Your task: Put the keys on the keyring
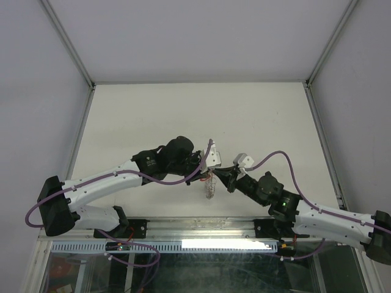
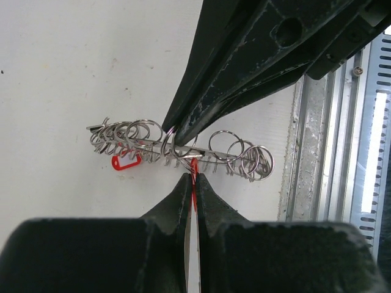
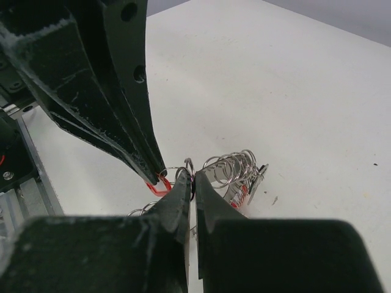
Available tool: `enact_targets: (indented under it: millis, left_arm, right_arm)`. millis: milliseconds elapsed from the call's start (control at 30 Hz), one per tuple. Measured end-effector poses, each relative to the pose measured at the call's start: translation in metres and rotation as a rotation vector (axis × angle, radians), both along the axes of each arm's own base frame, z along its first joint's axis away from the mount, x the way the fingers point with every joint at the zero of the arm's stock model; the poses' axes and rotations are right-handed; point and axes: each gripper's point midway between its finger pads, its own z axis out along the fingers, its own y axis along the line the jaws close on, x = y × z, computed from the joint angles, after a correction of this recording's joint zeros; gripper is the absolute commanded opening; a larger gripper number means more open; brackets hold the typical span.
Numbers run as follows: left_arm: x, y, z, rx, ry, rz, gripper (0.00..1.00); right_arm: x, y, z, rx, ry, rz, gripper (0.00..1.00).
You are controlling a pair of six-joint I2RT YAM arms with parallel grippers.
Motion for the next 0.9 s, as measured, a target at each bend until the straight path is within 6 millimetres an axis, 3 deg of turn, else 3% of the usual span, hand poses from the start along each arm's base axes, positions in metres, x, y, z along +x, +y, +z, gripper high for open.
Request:
enact_targets:
  millis: [100, 167, 400, 600, 767, 900]
  left_arm:
    - [0.003, 0.002, 0.003, -0.003, -0.014, 0.023, 0.23]
    - [0.003, 0.004, 0.007, -0.011, -0.019, 0.037, 0.31]
    - [0.005, 0.016, 0.029, -0.093, -0.045, 0.134, 0.42]
    - [0.040, 0.031, 0.032, -0.153, -0.007, 0.315, 0.55]
    - [0.076, 0.058, 0.017, -0.176, 0.054, 0.500, 0.77]
    - [0.086, 0.069, 0.009, -0.192, 0.083, 0.584, 0.96]
  right_arm:
    - [0.000, -0.002, 0.005, 0.015, -0.011, -0.005, 0.00]
    - [0.004, -0.006, 0.010, 0.026, -0.025, -0.032, 0.00]
    - [0.013, -0.019, 0.020, 0.028, -0.063, -0.097, 0.00]
    - [0.026, -0.032, 0.033, -0.028, -0.072, -0.197, 0.00]
    - [0.042, -0.057, 0.057, -0.083, -0.071, -0.347, 0.00]
    - [0.051, -0.080, 0.075, -0.151, -0.063, -0.465, 0.00]
